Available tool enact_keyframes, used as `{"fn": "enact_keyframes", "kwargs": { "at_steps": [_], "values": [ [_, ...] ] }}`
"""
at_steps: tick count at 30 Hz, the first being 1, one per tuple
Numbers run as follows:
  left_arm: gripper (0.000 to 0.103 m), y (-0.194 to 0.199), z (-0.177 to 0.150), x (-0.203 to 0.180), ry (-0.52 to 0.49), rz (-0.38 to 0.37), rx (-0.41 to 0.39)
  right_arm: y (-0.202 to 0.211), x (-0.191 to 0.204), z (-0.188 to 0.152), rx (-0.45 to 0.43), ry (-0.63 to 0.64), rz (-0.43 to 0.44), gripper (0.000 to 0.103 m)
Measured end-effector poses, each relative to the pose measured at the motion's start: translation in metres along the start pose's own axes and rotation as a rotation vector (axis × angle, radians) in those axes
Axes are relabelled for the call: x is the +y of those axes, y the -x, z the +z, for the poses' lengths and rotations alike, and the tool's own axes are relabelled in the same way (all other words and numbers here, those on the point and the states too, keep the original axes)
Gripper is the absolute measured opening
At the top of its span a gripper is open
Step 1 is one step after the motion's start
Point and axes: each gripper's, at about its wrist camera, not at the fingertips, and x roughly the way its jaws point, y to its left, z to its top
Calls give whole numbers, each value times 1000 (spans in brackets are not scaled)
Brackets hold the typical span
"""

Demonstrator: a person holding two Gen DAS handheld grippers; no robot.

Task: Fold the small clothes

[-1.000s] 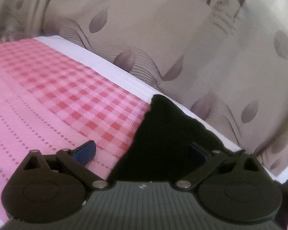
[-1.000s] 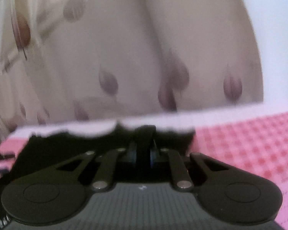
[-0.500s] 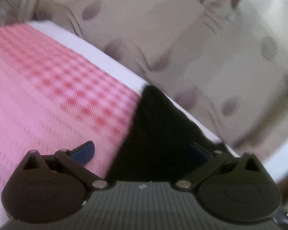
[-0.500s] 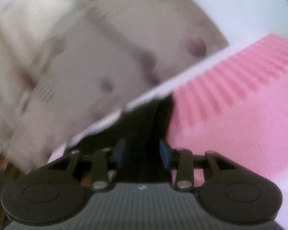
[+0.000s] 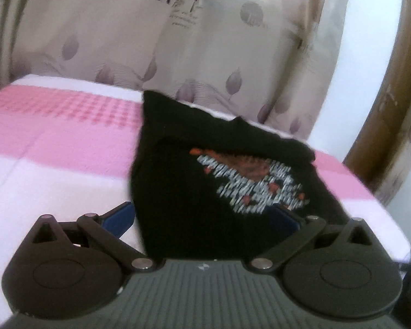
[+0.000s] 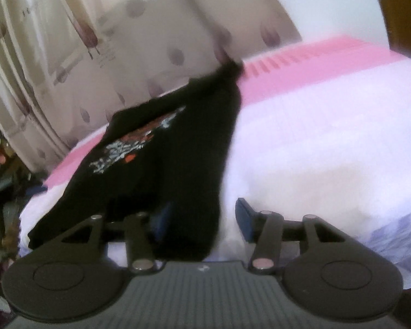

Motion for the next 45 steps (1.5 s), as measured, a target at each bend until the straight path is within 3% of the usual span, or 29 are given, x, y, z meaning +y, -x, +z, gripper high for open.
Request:
{"fn": "enact_keyframes", "kwargs": {
  "at_steps": [3, 7, 10, 13, 16, 21, 23, 27, 30, 36, 38, 39, 40, 44, 45],
  "values": [
    [103, 10, -14, 17, 51, 36, 33, -9, 17, -2, -24, 124, -60, 43],
    [103, 18, -23, 39, 123, 68, 44, -16, 31, -5, -16, 175, -87, 16],
    [103, 21, -26, 48, 146, 88, 52, -18, 41, -5, -2, 242, -122, 10],
    [103, 29, -27, 51, 125, 99, 62, -4, 44, 0, 4, 348, -221, 9],
    [103, 38, -28, 53, 91, 80, 52, 20, 22, 9, -6, 282, -268, 7],
    [103, 34, -33, 55, 61, 71, 75, 17, 17, 2, 37, 234, -229, 7],
    [103, 35, -34, 55, 58, 57, 71, 21, 6, 5, 25, 151, -178, 9],
    [103, 37, -35, 60, 76, -32, 93, 40, -8, 14, -77, 39, -81, 14],
    [103, 37, -37, 61, 92, -111, 121, 39, -9, 20, -87, 57, -91, 15],
    [100, 25, -42, 35, -37, -129, 152, 15, -13, 16, -31, 5, -60, 15],
    [78, 21, -41, 23, -102, -138, 182, 8, -11, 11, -16, -9, -49, 15],
    [41, 20, -42, 20, -119, -124, 189, 5, -10, 9, -15, -12, -46, 15],
    [22, 19, -41, 18, -119, -108, 207, 5, -9, 6, -27, -10, -45, 15],
    [14, 30, -34, 38, 36, -128, 246, 6, -12, 7, -17, -24, -35, 15],
    [6, 39, -32, 42, 50, -117, 236, 7, -14, 8, -12, -32, -28, 15]
  ]
}}
